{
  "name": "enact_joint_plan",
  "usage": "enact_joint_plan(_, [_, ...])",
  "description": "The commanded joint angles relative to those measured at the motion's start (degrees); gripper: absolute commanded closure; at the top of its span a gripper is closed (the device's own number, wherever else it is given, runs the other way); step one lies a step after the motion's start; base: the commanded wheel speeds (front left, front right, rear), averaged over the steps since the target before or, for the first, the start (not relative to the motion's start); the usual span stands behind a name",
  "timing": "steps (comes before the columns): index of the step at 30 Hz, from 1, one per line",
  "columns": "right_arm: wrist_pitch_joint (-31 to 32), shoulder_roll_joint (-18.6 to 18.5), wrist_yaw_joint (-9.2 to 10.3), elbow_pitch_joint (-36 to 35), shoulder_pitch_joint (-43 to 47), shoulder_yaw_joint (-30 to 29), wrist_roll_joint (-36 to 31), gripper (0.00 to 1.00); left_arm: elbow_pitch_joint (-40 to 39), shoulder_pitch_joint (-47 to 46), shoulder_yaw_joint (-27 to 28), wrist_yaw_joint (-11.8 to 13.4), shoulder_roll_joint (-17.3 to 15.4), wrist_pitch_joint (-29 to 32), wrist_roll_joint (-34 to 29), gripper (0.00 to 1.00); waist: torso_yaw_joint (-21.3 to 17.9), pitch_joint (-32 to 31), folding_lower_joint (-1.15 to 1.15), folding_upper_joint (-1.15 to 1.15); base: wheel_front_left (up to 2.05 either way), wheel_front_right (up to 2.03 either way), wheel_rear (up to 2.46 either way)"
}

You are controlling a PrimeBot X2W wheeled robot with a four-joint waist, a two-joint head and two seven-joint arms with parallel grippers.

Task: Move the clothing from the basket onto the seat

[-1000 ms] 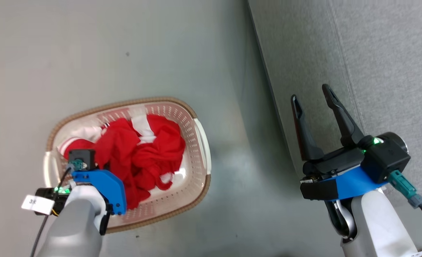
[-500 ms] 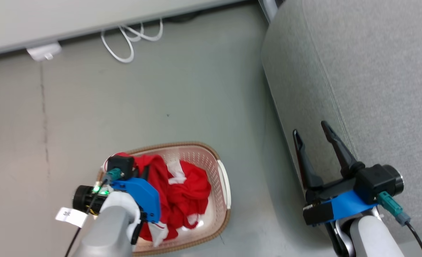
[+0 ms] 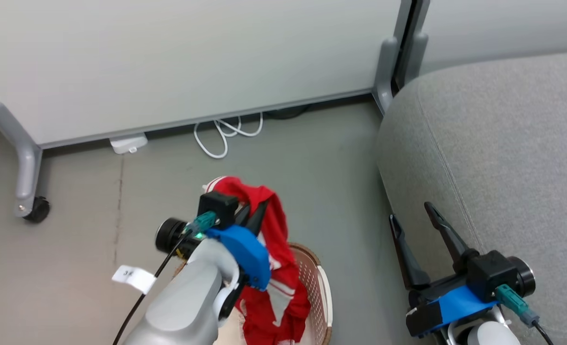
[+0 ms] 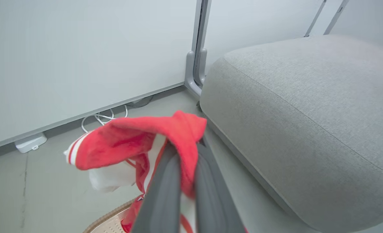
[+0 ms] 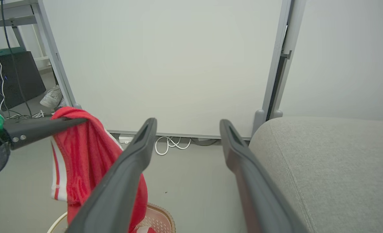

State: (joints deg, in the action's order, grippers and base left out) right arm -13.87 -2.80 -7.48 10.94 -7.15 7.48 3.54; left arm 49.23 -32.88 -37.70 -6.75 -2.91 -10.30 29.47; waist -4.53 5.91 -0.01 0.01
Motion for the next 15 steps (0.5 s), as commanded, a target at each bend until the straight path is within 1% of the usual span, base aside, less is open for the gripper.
enact_joint_plan(1, [0.4, -0.2, -0.03, -0.3, 1.2, 0.4, 0.1, 0.0, -2.6, -1.9, -1.3, 0.6, 0.0, 0.6, 0.7, 1.0, 1.1, -1.9, 0.01, -0.01, 0.0, 0.0, 0.0])
enact_joint_plan(9, [1.9, -0.2, -0.03, -1.1, 2.3, 1.9, 0.8, 0.0, -10.7, -6.5, -5.8, 2.2, 0.0, 3.9, 3.0, 1.0, 2.3, -3.9, 0.01, -0.01, 0.0, 0.0, 0.0])
enact_joint_plan(15, [2.7, -0.2, -0.03, -1.5, 2.3, 2.9, 0.9, 0.0, -14.1, -10.1, -8.4, 3.4, 0.0, 5.3, 4.8, 1.0, 2.7, -4.4, 0.01, -0.01, 0.0, 0.0, 0.0])
